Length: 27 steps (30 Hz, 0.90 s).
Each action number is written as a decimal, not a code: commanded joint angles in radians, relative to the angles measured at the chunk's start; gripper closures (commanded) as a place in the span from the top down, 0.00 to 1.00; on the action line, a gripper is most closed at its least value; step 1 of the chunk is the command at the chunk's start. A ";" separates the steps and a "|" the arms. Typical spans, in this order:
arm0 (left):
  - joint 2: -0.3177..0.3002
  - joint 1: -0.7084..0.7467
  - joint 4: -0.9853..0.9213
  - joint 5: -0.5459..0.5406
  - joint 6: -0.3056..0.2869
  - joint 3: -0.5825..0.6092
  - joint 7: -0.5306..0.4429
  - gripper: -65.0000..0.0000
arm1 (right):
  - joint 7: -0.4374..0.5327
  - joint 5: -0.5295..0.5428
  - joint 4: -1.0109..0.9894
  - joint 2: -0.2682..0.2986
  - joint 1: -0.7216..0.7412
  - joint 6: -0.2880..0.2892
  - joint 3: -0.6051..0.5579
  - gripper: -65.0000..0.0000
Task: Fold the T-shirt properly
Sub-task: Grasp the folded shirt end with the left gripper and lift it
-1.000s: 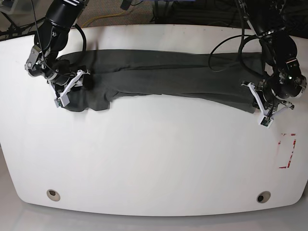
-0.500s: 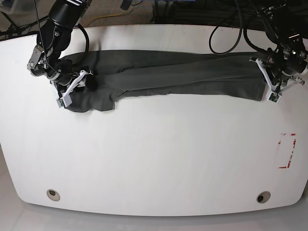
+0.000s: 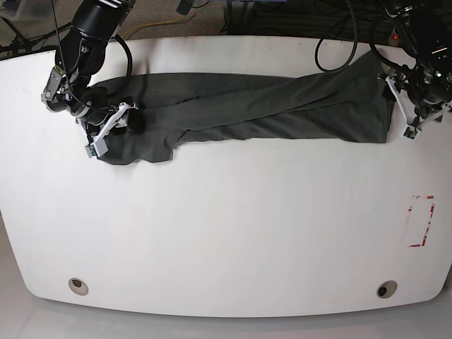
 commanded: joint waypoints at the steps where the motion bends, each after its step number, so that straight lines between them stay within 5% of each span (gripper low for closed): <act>1: -0.031 -0.013 0.017 -0.014 -0.001 -0.006 -0.003 0.69 | -0.032 -0.034 0.005 0.010 0.004 -0.007 -0.003 0.49; 10: -0.075 -0.034 0.012 -0.303 -0.001 -0.084 0.002 0.68 | -0.032 -0.034 0.005 0.010 0.001 -0.007 -0.002 0.49; 27: -0.082 -0.091 -0.451 -0.511 -0.001 -0.200 0.000 0.80 | -0.032 -0.029 0.005 0.010 -0.001 -0.007 -0.002 0.49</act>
